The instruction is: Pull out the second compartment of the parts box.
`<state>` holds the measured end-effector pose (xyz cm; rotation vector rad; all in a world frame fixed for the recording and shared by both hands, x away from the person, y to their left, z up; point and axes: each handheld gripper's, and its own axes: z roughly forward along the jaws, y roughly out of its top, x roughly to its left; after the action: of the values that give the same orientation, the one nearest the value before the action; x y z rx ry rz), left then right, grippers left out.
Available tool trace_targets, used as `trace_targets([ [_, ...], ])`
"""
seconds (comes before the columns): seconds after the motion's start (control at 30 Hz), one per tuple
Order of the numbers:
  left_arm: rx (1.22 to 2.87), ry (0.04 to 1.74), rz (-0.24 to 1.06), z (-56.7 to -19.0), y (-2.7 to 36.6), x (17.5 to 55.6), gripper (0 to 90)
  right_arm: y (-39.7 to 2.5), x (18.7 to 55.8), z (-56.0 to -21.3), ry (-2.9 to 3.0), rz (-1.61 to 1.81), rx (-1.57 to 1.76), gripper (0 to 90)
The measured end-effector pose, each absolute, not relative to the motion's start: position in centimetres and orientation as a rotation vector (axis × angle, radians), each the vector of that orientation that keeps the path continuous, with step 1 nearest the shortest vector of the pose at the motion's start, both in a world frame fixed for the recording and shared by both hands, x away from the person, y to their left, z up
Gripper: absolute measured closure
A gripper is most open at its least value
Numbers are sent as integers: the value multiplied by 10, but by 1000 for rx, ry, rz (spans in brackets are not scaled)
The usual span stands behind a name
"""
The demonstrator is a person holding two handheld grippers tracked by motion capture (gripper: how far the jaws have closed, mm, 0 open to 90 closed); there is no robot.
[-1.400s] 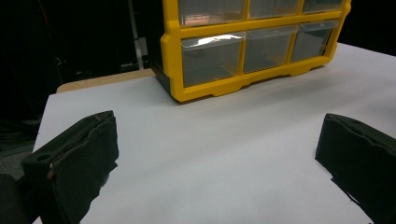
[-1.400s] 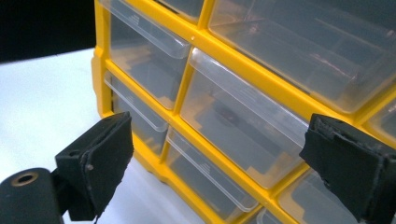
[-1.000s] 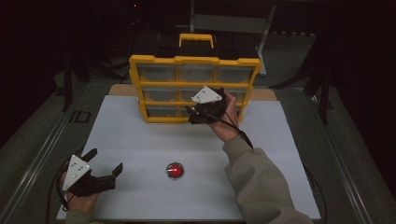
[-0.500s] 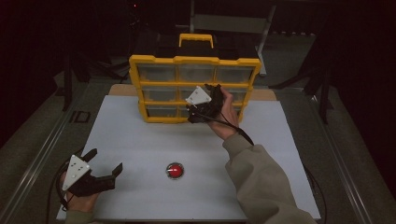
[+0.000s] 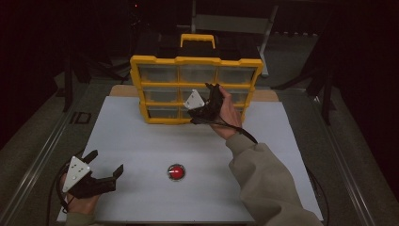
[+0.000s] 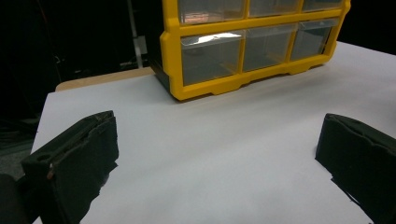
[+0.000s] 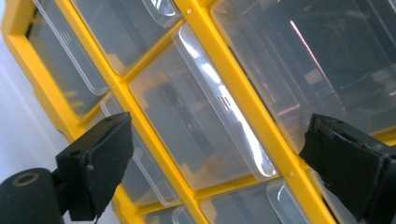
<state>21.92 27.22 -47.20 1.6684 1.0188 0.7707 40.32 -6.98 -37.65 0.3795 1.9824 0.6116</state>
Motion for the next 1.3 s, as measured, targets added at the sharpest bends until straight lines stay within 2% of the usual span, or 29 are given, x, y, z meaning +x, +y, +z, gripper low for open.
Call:
trace_targets([
  [1.3, 1670, 1020, 772, -472, 273, 219, 0, -55, 399, -391, 1759, 242, 75, 85],
])
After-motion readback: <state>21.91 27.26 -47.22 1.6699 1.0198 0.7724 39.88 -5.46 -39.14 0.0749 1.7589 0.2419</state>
